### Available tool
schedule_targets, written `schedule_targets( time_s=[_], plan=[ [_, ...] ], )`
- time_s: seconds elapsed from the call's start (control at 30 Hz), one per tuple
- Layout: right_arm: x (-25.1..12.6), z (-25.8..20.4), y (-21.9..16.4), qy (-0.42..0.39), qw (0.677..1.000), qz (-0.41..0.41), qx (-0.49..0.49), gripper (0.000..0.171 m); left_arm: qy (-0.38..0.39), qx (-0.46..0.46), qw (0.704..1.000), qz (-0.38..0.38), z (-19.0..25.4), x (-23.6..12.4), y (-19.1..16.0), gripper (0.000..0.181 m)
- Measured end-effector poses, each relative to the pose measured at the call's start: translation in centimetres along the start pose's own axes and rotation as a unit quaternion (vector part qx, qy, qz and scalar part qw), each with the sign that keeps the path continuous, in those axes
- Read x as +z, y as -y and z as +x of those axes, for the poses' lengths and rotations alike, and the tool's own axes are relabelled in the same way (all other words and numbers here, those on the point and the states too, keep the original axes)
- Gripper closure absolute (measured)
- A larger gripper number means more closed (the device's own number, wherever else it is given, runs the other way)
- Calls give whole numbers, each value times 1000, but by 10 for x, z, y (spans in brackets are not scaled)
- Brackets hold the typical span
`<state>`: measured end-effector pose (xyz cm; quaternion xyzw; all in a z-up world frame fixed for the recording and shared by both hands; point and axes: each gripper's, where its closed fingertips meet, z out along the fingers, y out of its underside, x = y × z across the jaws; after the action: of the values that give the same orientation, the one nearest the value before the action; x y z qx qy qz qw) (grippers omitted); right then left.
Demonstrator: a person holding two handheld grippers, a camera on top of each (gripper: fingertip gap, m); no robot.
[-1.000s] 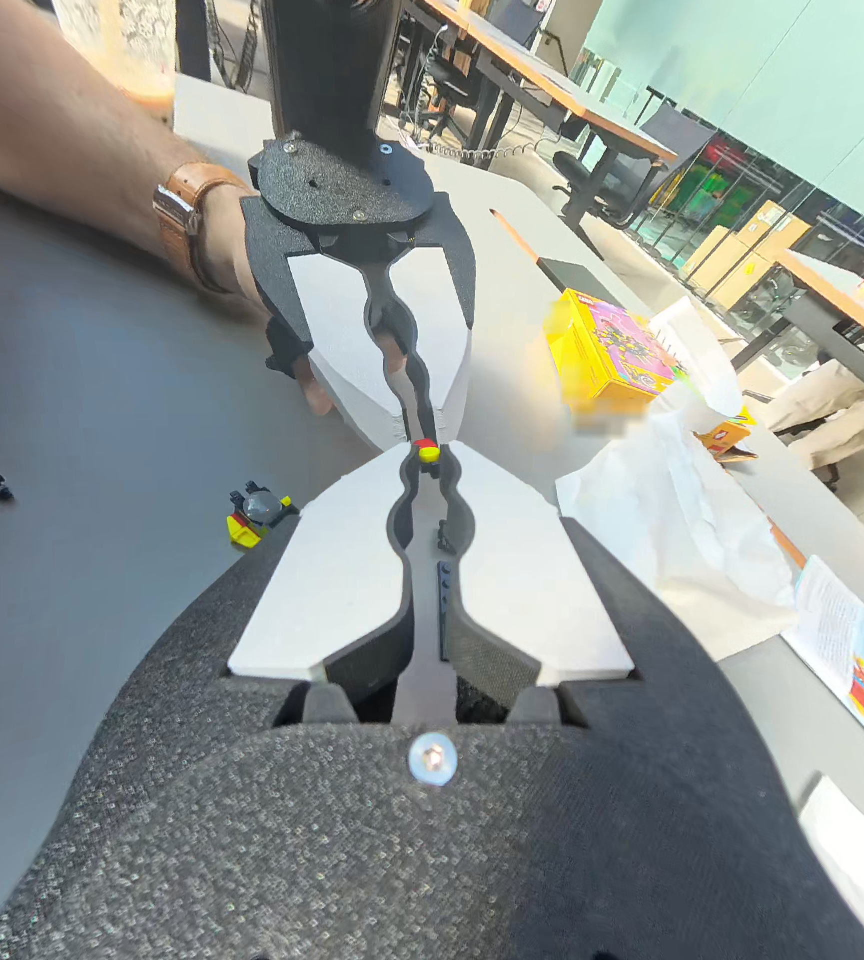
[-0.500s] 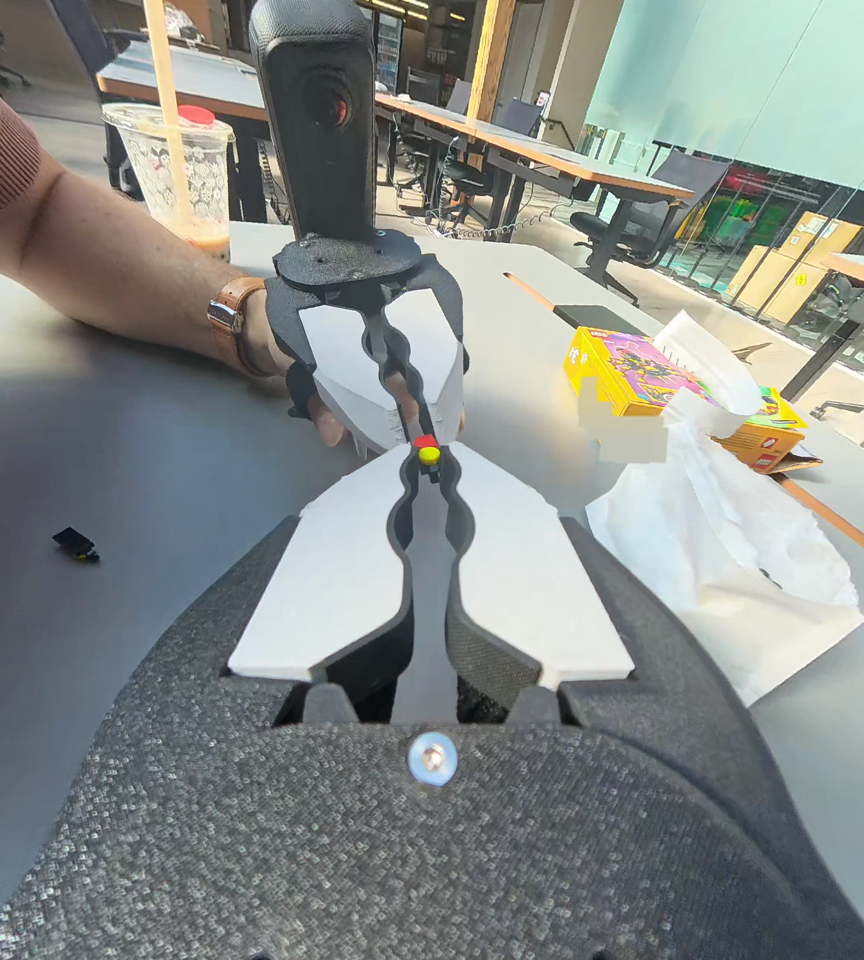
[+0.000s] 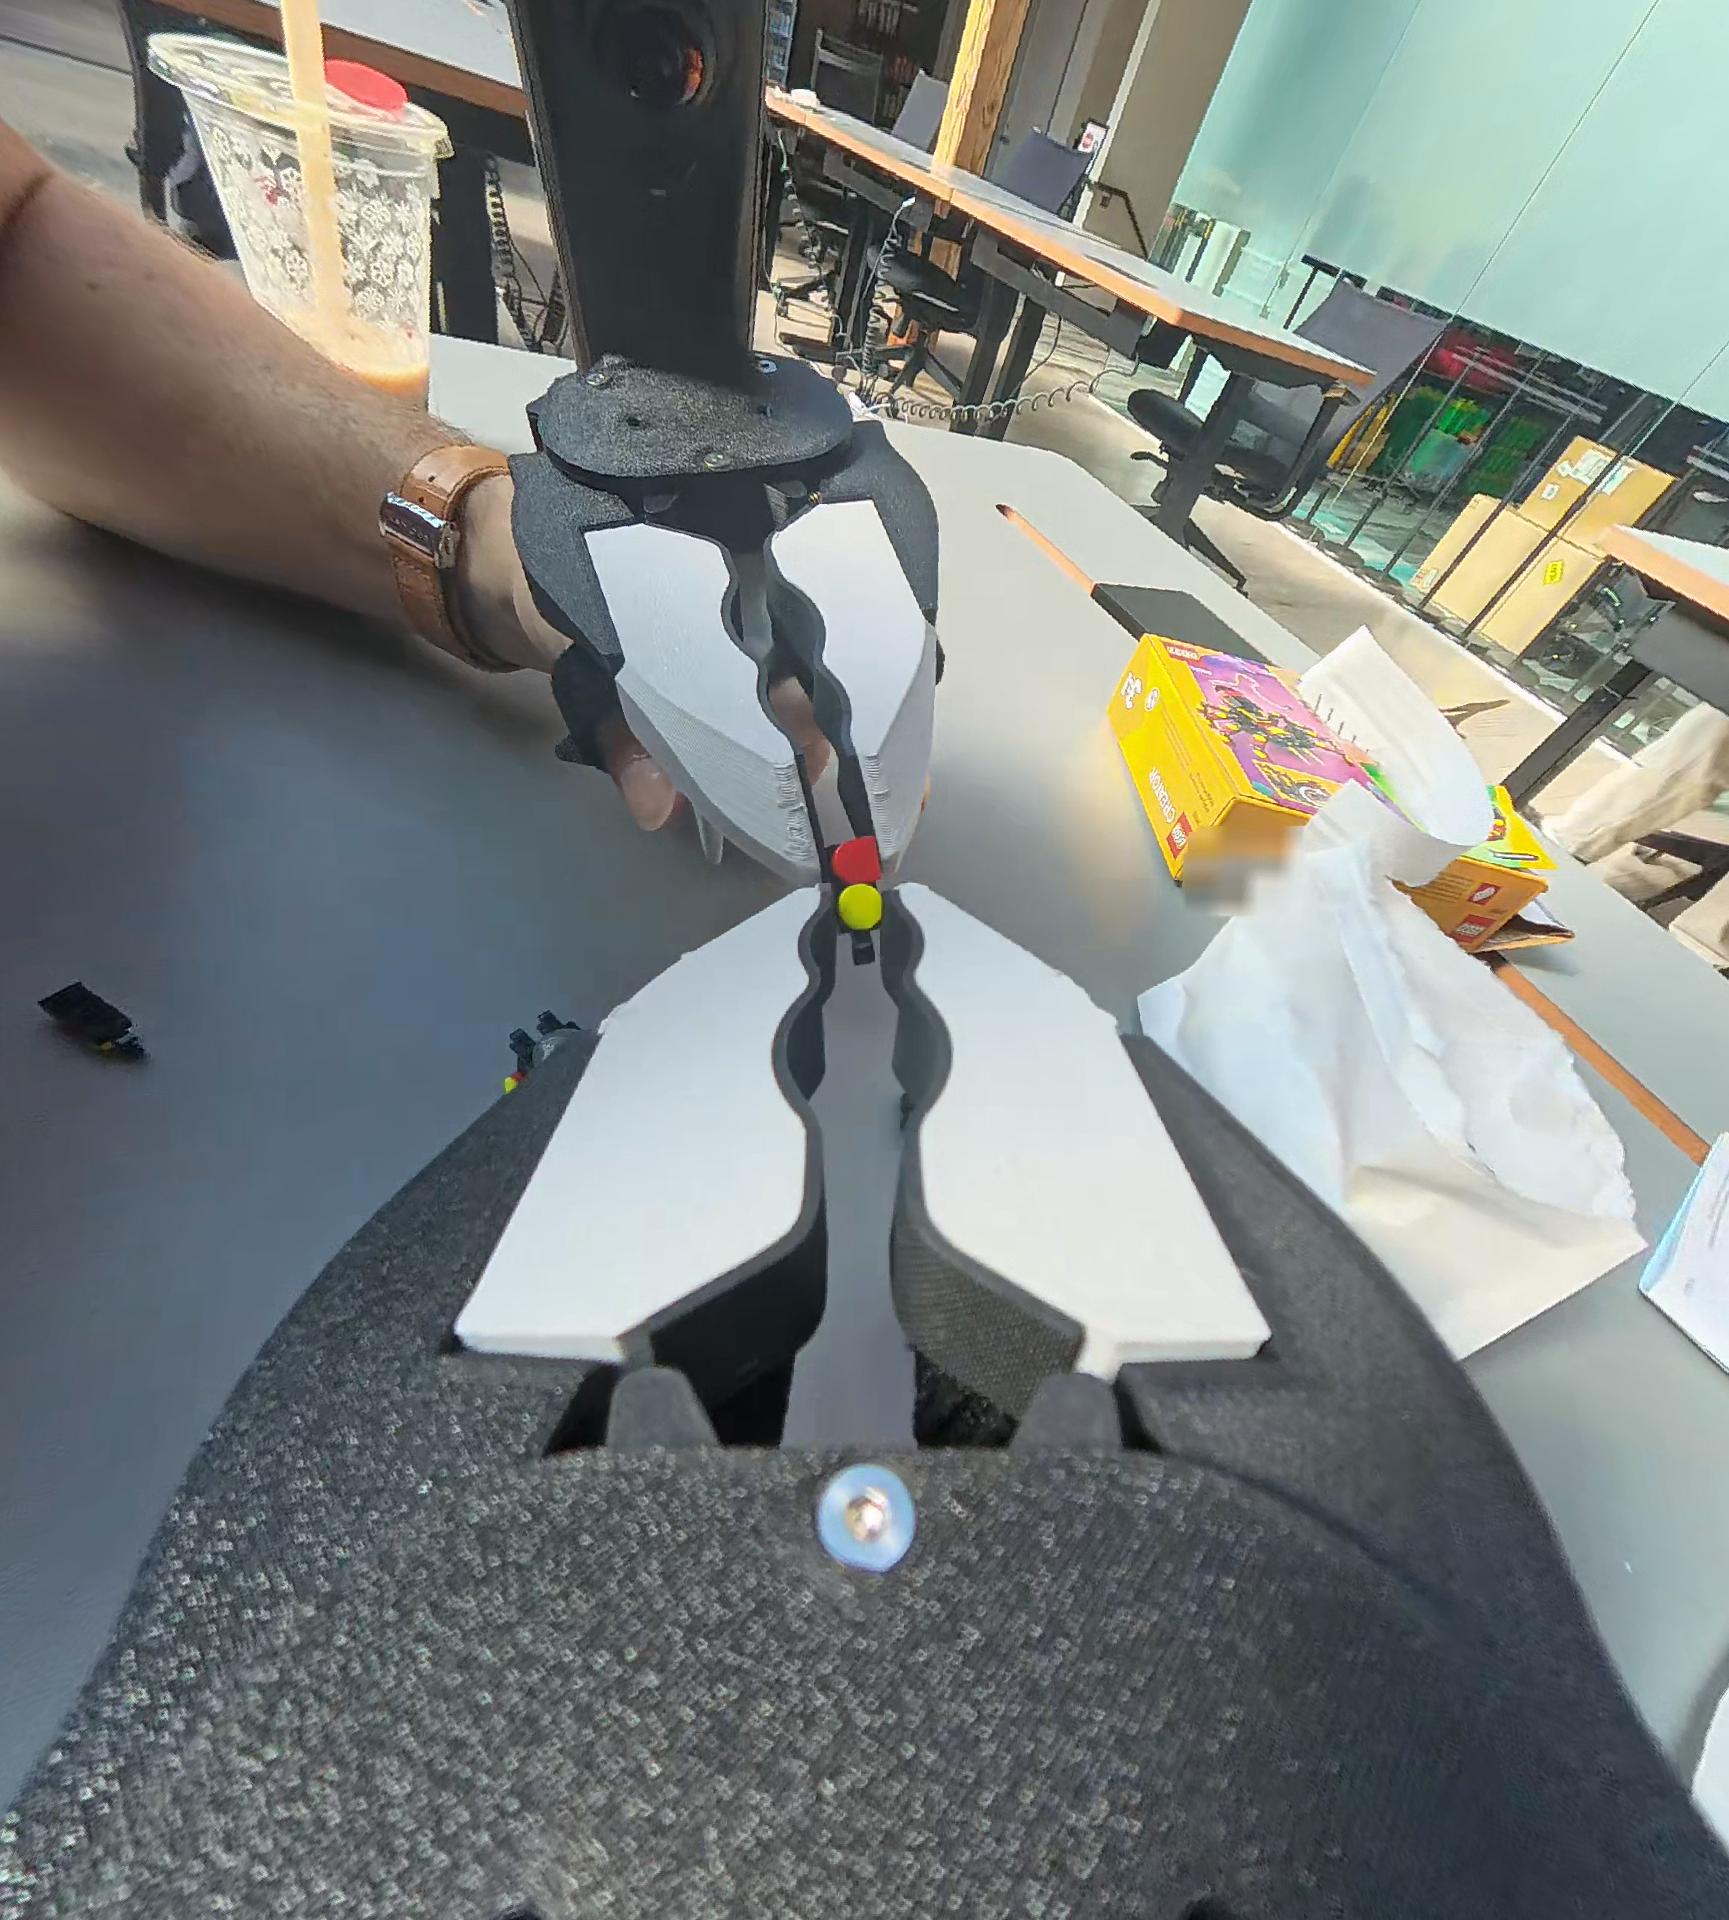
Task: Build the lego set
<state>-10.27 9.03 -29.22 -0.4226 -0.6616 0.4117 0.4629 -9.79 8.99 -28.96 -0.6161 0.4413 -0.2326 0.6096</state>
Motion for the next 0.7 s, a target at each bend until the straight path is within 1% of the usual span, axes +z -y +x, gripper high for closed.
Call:
schedule_targets(
  time_s=[0.17,0.2,0.23,0.3,0.4,0.47,0.53,0.6,0.7],
  plan=[
    [5,-4,-2,1,1000,-6,-9,164,-7,-9,1000,16,1,0,2,166],
    [6,-5,-3,2,1000,-7,-8,164,-12,-10,1000,17,2,0,2,167],
    [6,-5,-2,-1,1000,-5,-10,164,-16,-12,1000,19,4,0,2,172],
    [6,-6,-1,4,1000,1,-6,164,-26,-15,999,18,5,-1,3,174],
    [7,-7,-2,14,1000,-1,4,163,-30,-8,1000,4,6,-1,1,174],
    [5,-4,-5,1,1000,-13,-15,156,-31,-3,1000,-5,6,-1,0,174],
    [3,-2,-6,-5,999,-20,-28,158,-29,6,999,-15,5,-2,-2,174],
    [2,-4,-6,-3,999,-23,-40,165,-31,13,999,-24,6,-2,-4,174],
    [3,-8,-9,8,998,-30,-47,163,-39,33,998,-44,11,0,-9,174]
  ],
)
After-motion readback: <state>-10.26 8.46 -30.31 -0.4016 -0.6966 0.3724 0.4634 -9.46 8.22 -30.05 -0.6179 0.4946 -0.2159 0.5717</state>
